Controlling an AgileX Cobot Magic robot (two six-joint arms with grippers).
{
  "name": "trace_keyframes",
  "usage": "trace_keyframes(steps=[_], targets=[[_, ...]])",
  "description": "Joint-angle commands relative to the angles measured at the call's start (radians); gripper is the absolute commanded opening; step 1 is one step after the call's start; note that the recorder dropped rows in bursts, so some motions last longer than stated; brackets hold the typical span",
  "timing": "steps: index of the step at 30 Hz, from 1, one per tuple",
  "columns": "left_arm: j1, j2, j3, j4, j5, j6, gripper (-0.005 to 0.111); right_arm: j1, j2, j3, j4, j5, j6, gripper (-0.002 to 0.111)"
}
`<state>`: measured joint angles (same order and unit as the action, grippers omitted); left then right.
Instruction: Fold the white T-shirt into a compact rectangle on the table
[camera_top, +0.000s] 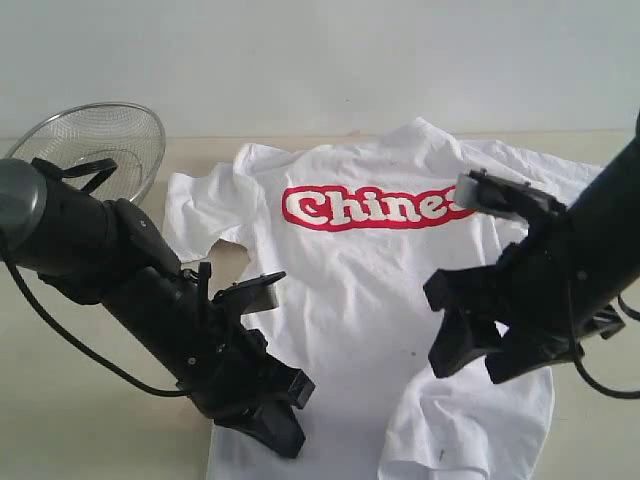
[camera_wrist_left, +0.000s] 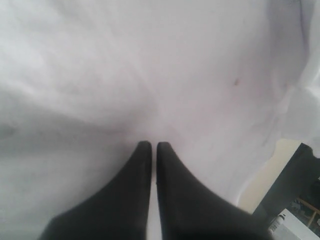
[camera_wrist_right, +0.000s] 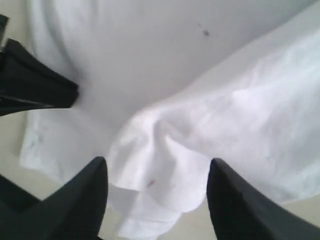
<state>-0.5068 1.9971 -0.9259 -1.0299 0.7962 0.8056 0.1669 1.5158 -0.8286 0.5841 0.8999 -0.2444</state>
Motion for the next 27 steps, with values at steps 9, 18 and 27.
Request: trace_keyframes(steps=[9,18,27], targets=[[-0.003,-0.002,0.006,-0.005,0.011,0.01,0.004,-0.007,0.04,0.09,-0.063,-0.149,0.119,0.052],[-0.003,-0.002,0.006,-0.006,0.015,0.014,0.004,-0.007,0.073,0.143,-0.154,-0.207,0.219,0.053],[-0.003,-0.002,0.006,-0.009,0.015,0.018,0.004,-0.007,0.162,0.153,-0.12,-0.301,0.236,0.052]])
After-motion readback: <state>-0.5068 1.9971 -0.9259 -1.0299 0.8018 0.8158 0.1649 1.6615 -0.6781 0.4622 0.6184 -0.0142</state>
